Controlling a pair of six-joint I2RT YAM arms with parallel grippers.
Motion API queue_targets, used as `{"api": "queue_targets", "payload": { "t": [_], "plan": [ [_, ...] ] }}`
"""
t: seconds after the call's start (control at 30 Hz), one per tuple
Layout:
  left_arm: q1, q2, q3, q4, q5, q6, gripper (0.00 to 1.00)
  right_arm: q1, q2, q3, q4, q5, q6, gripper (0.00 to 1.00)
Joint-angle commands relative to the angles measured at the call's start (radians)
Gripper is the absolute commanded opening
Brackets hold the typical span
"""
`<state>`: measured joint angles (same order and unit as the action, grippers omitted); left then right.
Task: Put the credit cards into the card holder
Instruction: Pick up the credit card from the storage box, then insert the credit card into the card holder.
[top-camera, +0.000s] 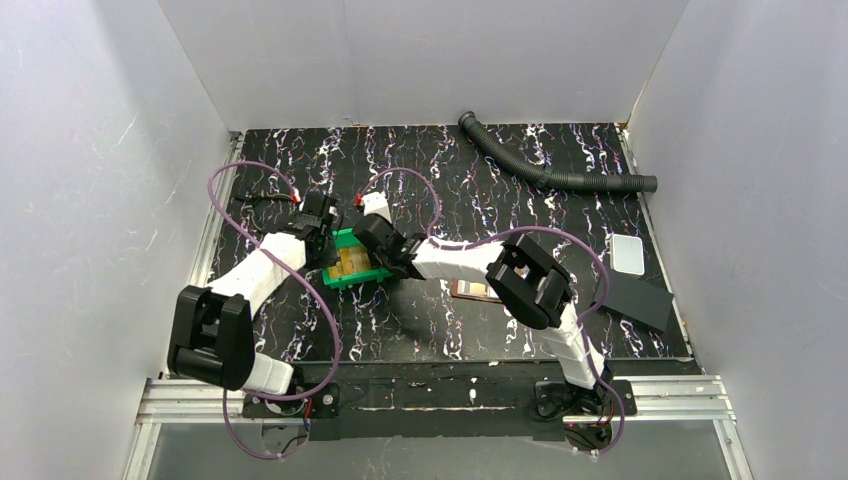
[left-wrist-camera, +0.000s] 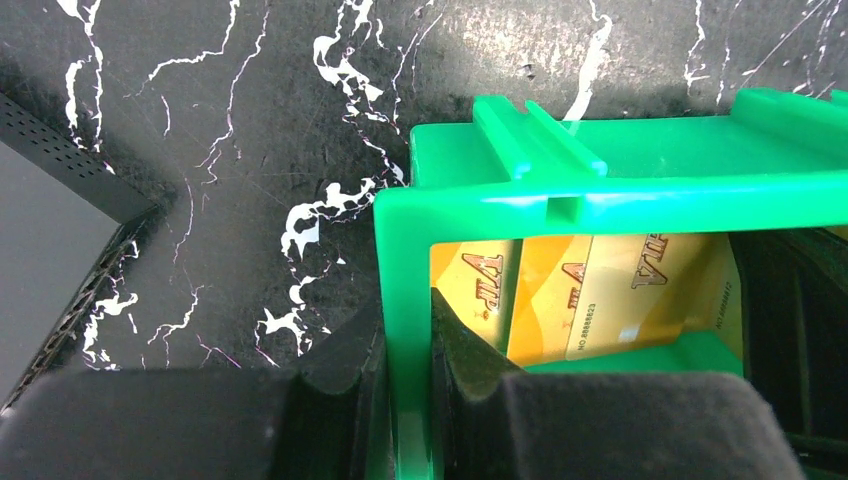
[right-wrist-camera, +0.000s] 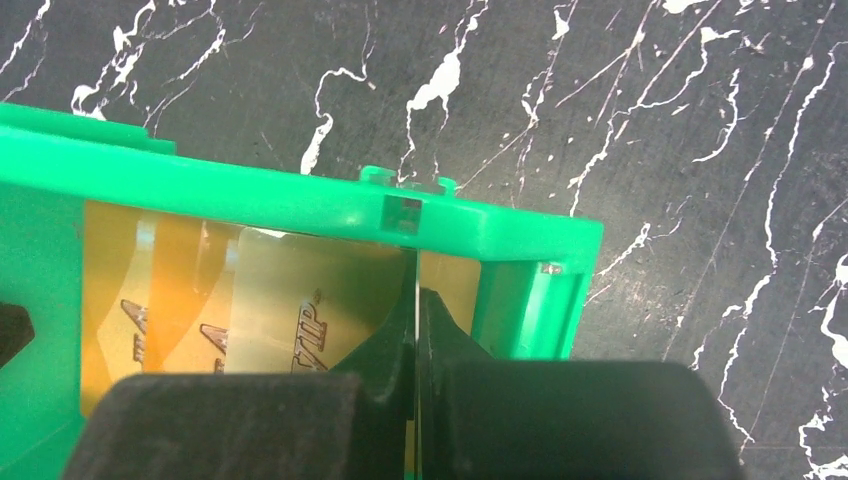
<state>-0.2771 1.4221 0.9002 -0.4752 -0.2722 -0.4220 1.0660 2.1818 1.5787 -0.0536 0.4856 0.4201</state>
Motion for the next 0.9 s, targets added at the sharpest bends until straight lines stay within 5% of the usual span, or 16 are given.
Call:
{"api": "queue_targets", "payload": {
  "t": [0.0, 0.53, 0.73, 0.87],
  "plan": [
    [-0.007, 0.015, 0.038, -0.066, -0.014, 0.033, 0.00, -0.001, -0.067, 0.017, -0.007, -0.058, -0.039, 0.01],
    [0.045, 0.104, 0.096, -0.154, -0.006, 0.064, 0.00, -0.084, -0.130, 0.114, -0.055, -0.286, 0.000, 0.01],
    [0.093, 0.154, 0.124, -0.182, 0.050, 0.092, 0.00, -0.286, -0.214, 0.002, 0.076, -0.775, 0.139, 0.01],
    [0.113, 0.184, 0.144, -0.211, 0.077, 0.093, 0.18, -0.437, -0.260, -0.171, 0.315, -1.140, 0.330, 0.01]
  ]
}}
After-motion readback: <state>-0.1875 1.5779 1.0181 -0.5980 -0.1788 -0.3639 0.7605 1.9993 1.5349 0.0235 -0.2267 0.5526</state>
